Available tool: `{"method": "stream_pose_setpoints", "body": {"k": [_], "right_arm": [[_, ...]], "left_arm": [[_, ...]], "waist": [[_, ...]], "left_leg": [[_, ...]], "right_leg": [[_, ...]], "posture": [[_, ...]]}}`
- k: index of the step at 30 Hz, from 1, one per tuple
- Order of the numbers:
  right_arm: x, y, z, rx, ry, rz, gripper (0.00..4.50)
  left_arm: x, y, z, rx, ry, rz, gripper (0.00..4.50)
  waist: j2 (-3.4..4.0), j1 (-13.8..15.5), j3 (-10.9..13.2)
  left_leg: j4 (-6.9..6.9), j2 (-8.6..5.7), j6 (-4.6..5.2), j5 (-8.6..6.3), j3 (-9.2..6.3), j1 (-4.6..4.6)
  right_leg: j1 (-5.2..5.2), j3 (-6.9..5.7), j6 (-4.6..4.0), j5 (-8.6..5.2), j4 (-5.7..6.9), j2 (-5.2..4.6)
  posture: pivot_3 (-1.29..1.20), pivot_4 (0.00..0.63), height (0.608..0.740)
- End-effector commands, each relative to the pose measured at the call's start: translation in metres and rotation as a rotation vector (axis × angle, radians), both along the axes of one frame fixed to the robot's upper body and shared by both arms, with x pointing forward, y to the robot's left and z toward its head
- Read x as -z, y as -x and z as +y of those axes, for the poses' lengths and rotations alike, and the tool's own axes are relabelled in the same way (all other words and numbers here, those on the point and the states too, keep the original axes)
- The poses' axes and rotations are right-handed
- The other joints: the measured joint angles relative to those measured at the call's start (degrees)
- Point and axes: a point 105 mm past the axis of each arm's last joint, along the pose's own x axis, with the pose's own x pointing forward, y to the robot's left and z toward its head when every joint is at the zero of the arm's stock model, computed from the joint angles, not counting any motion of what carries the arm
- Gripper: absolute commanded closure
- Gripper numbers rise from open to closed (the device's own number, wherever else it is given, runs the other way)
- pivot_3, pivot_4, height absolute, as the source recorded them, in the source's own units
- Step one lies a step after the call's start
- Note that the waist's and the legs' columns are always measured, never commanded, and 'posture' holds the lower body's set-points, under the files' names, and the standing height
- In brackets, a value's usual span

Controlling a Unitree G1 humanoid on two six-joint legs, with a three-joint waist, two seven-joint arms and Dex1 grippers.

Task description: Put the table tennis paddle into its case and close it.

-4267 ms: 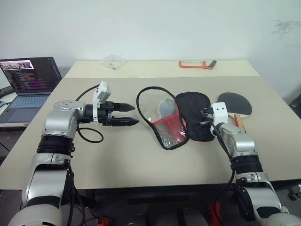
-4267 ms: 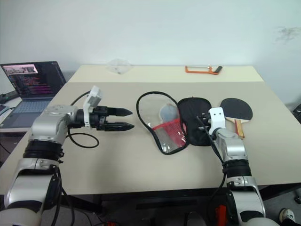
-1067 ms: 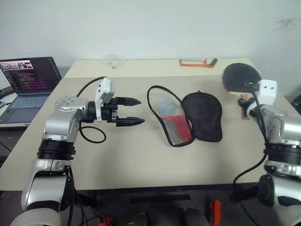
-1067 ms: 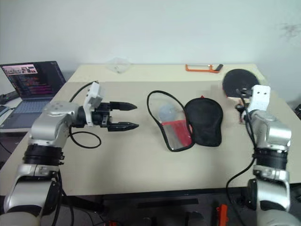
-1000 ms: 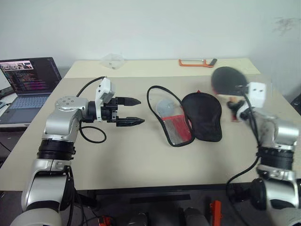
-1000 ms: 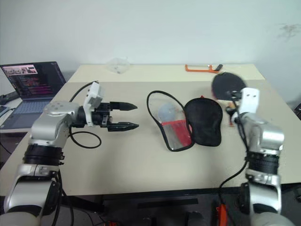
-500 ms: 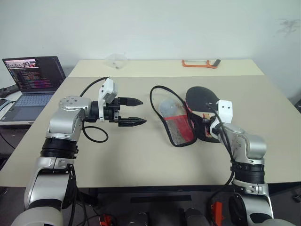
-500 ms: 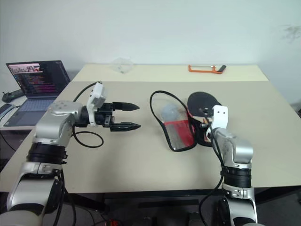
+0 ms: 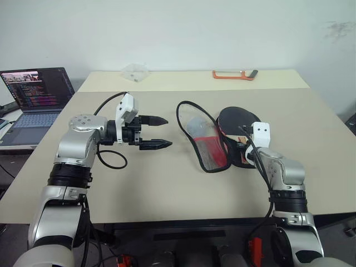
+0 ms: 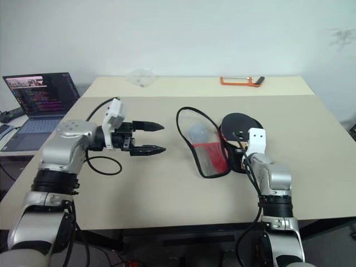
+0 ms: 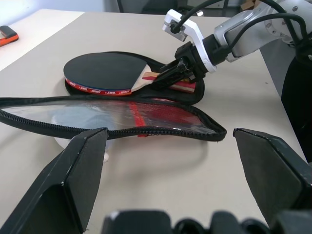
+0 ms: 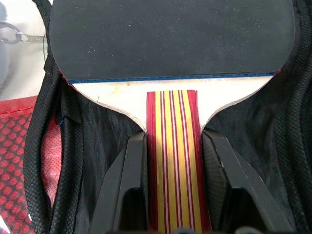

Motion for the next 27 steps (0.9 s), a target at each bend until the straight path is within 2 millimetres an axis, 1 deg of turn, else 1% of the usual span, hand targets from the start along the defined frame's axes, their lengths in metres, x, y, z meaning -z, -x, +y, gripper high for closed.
{"method": "stream_pose_setpoints", "body": {"k": [1,7,14,15,16,18,20,23,26,27], "right_arm": [[-0.012,-0.003,-0.004,0.017,0.015,-0.054,3.37],[-0.007,0.0,-0.001,0.022,0.01,-0.032,3.37],[-0.003,0.004,-0.004,0.056,-0.006,-0.024,3.37],[-0.003,0.004,-0.004,0.054,-0.003,-0.026,2.65],[-0.004,0.005,-0.003,0.046,-0.004,-0.028,2.47],[-0.006,0.007,0.004,0.013,-0.003,-0.03,1.84],[-0.011,0.011,0.011,-0.029,0.001,-0.041,1.12],[-0.018,0.017,0.014,-0.065,0.037,-0.062,0.03],[-0.029,0.024,0.014,-0.124,0.1,-0.097,0.01],[-0.038,0.03,0.022,-0.214,0.117,-0.129,0.01]], "left_arm": [[-0.012,0.003,0.001,0.002,0.001,-0.048,0.0],[-0.014,0.002,-0.001,0.003,0.0,-0.048,0.0],[-0.013,0.002,0.002,-0.003,-0.007,-0.047,0.0],[-0.013,0.002,0.003,-0.004,-0.008,-0.046,0.0],[-0.012,0.001,0.003,-0.006,-0.009,-0.045,0.0],[-0.009,0.001,0.005,-0.012,-0.014,-0.04,0.0],[-0.005,0.001,0.008,-0.02,-0.023,-0.033,0.0],[0.001,-0.001,0.011,-0.035,-0.038,-0.025,0.0],[0.009,-0.004,0.015,-0.067,-0.065,-0.007,0.0],[0.015,-0.007,0.018,-0.096,-0.084,-0.002,0.0]], "waist": [[0.0,0.0,0.0],[0.0,0.0,0.0],[0.0,0.0,0.0],[0.0,0.0,0.0],[0.0,0.0,0.0],[0.01,0.0,0.0],[0.01,0.0,0.0],[0.01,0.0,0.0],[0.01,0.1,0.0],[0.01,0.2,0.0]], "left_leg": [[0.0,0.0,0.0,0.0,0.0,0.0],[0.0,0.0,0.0,0.0,0.0,0.0],[0.0,0.0,0.0,0.0,-0.01,0.01],[0.0,0.0,0.0,0.0,-0.01,0.01],[0.0,0.0,0.0,0.0,-0.01,0.01],[0.0,0.0,0.0,0.0,-0.01,0.01],[0.0,0.0,0.0,0.0,0.0,0.02],[-0.01,0.01,0.0,0.0,0.01,0.02],[0.0,0.0,0.0,0.0,0.0,0.01],[0.0,-0.01,0.01,0.0,0.0,0.0]], "right_leg": [[0.0,0.0,0.0,0.0,0.0,0.0],[0.0,0.0,0.0,0.0,0.0,0.0],[0.01,0.0,0.0,0.0,0.0,0.0],[0.01,0.0,0.0,0.0,0.0,0.0],[0.01,0.0,0.0,0.0,0.0,0.0],[0.01,0.0,0.0,0.0,0.0,0.0],[0.01,0.0,0.0,0.0,0.0,0.01],[-0.01,0.02,0.0,0.0,0.01,0.01],[0.0,0.0,0.0,0.0,0.0,0.01],[0.01,0.0,0.0,0.0,-0.01,0.01]], "posture": [[0.0,0.15,0.74],[0.0,0.15,0.74],[0.0,0.15,0.74],[0.0,0.15,0.74],[0.0,0.15,0.74],[0.0,0.15,0.74],[0.0,0.15,0.74],[0.0,0.15,0.74],[0.0,0.15,0.74],[0.0,0.15,0.74]]}}
